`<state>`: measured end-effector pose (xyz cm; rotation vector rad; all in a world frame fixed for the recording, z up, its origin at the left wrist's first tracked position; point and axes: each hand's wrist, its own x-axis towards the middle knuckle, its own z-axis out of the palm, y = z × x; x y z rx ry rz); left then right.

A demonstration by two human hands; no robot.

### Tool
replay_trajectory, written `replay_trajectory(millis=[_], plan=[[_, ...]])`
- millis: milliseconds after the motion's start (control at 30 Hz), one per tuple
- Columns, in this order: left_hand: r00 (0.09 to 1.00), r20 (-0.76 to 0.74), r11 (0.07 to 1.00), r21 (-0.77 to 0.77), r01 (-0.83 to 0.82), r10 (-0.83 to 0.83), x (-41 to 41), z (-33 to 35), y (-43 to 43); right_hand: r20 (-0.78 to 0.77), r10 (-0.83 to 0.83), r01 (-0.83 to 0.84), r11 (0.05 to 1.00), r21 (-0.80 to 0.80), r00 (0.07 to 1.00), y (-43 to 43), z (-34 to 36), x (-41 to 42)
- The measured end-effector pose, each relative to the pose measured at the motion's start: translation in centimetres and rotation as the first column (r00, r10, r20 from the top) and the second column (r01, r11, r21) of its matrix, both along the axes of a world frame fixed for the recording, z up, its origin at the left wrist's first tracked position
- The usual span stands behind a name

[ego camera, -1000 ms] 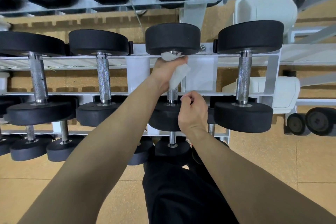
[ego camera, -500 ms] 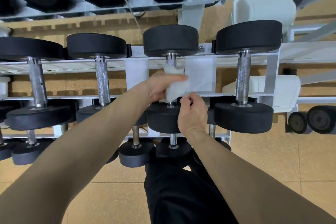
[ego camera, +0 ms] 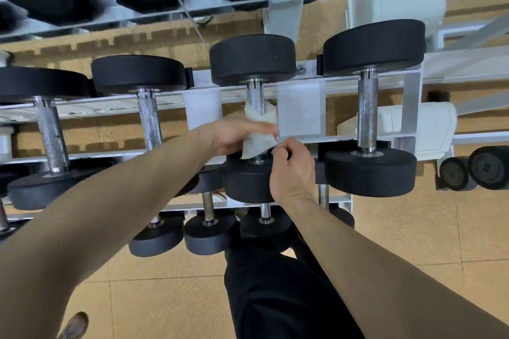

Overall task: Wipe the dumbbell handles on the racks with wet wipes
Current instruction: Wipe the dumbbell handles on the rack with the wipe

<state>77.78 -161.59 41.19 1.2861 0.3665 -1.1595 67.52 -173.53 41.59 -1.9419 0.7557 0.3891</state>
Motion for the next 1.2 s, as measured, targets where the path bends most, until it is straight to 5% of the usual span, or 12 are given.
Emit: replay_trajectory(millis=[100,200,367,567,700,800,967,1033,1067,1133,1200], plan=[[0.921,-0.048,0.921,-0.029,-0.389,0.387,2.3,0.1,-1.2,-0.008,-0.002,0.002,1.000,-0.001,1.000,0.0,-0.3,0.0],[0.871,-0.005,0.871,0.014,-0.491,0.491,1.5,0.0,-2.1,-0.009,-0.010,0.010,1.000,-0.006,1.000,0.0,-0.3,0.0],[0.997,0.076,0.997,0.071,-0.028,0.022,-2.4,0.9,-1.1,0.017,-0.012,0.013,1.000,-0.009,1.000,0.0,0.3,0.1],[0.890,0.027,0.880,0.168,0.444,-0.455,0.3,0.2,0.8,0.029,-0.031,0.031,0.999,-0.025,0.999,0.2,0.4,0.1],[0.999,0.013,0.992,0.117,0.048,-0.050,-0.3,-0.2,1.1,0.016,-0.059,0.060,0.998,-0.009,0.998,0.1,0.3,0.0],[0.977,0.034,0.974,0.079,-0.210,0.208,-0.8,0.1,1.3,0.028,-0.071,0.071,0.997,-0.008,0.997,0.0,0.3,0.0],[0.938,0.020,0.933,0.094,-0.347,0.347,-1.9,1.9,1.1,0.053,-0.101,0.100,0.994,0.033,0.993,-0.1,0.2,0.0],[0.978,0.098,0.962,0.188,-0.200,0.184,-2.3,1.7,1.9,0.065,-0.106,0.103,0.994,0.038,0.992,-0.2,0.1,0.0],[0.984,0.177,0.952,0.305,-0.026,-0.030,-2.4,1.6,2.4,0.064,-0.103,0.101,0.994,0.037,0.993,-0.2,0.0,-0.1],[0.804,0.217,0.747,0.556,0.364,-0.553,-2.5,1.9,3.3,0.076,-0.092,0.090,0.996,0.028,0.993,-0.2,-0.3,-0.3],[0.549,0.195,0.524,0.658,0.541,-0.813,-2.6,3.0,4.2,0.101,-0.063,0.064,0.998,-0.003,0.993,-0.1,-0.1,-0.5]])
